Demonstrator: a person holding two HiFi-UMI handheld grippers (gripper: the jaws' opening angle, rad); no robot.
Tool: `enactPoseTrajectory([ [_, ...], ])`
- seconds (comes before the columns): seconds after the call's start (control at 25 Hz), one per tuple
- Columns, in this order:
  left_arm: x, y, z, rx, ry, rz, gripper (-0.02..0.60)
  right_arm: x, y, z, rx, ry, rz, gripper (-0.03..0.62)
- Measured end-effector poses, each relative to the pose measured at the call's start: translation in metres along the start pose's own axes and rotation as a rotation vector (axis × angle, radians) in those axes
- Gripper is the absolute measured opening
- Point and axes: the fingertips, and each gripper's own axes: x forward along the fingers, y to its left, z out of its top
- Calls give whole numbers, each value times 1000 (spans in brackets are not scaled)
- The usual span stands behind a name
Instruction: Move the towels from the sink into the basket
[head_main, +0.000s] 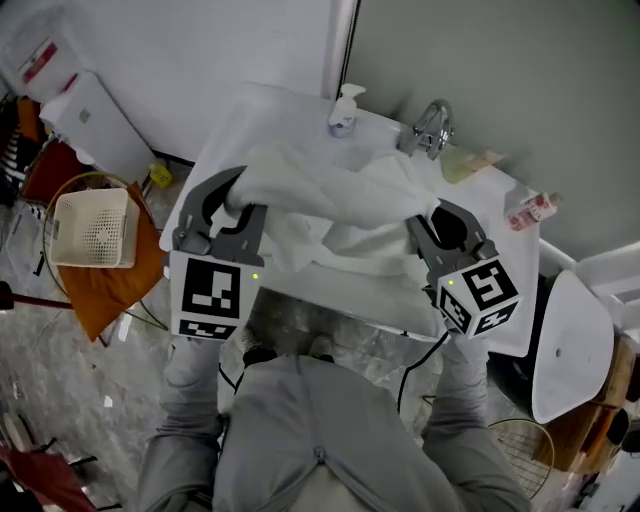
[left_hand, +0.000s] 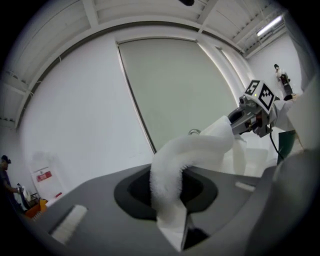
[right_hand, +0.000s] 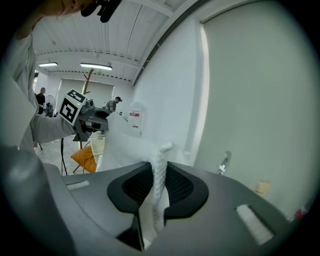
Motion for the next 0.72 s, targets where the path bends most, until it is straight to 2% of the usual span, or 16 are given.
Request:
enactPoseTrajectory([
  [0.2,-53,71,-45,-40,31,132,145,67,65,35,-66,-16,125,58],
  [0.48,-130,178,-108,-91,57,246,145,152,177,92,-121,-49,238,58],
  [0.72,-210,270,-154,-95,81,371,145,232,282,135,-134,-106,360,58],
])
